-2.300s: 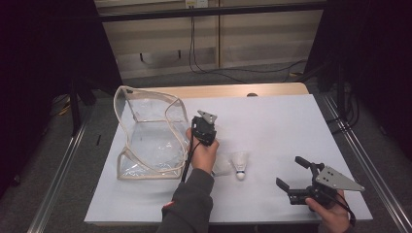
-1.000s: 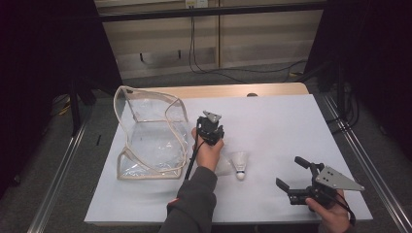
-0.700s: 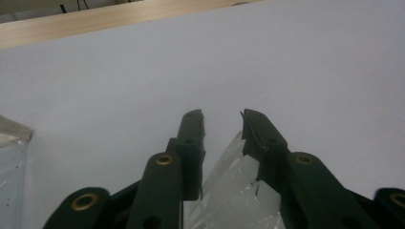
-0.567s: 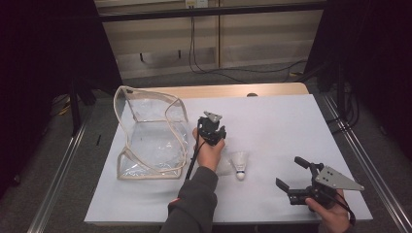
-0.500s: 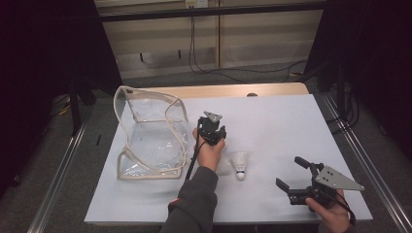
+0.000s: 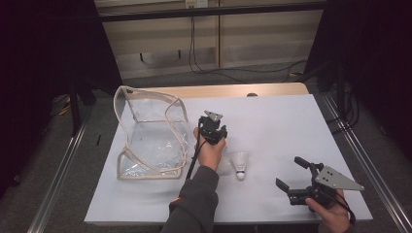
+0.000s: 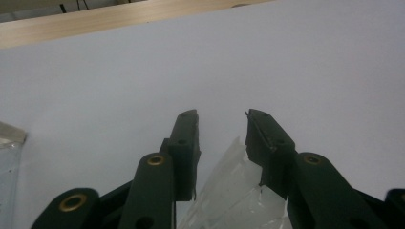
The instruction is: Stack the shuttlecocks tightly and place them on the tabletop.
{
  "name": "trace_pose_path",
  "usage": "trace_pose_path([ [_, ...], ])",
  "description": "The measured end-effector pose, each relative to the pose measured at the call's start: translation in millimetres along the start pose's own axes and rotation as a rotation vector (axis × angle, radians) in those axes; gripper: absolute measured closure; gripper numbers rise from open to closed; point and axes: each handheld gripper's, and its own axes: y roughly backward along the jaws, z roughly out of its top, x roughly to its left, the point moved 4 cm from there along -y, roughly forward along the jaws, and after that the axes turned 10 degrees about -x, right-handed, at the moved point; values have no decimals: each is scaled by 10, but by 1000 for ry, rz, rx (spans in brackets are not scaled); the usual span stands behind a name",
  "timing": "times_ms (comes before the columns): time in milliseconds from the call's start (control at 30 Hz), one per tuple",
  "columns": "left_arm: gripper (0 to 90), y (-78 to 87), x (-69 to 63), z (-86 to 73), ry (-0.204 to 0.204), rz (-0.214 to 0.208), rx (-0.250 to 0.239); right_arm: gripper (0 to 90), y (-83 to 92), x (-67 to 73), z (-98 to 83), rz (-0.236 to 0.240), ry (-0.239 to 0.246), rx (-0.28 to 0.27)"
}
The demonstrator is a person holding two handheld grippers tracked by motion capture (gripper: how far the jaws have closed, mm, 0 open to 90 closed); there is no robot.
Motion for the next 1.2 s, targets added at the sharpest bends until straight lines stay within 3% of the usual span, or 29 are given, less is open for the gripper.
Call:
trace_pose_path([
  [1200,618,29,19,31,9,12,-12,14,-2,8,-1,7,2,2],
])
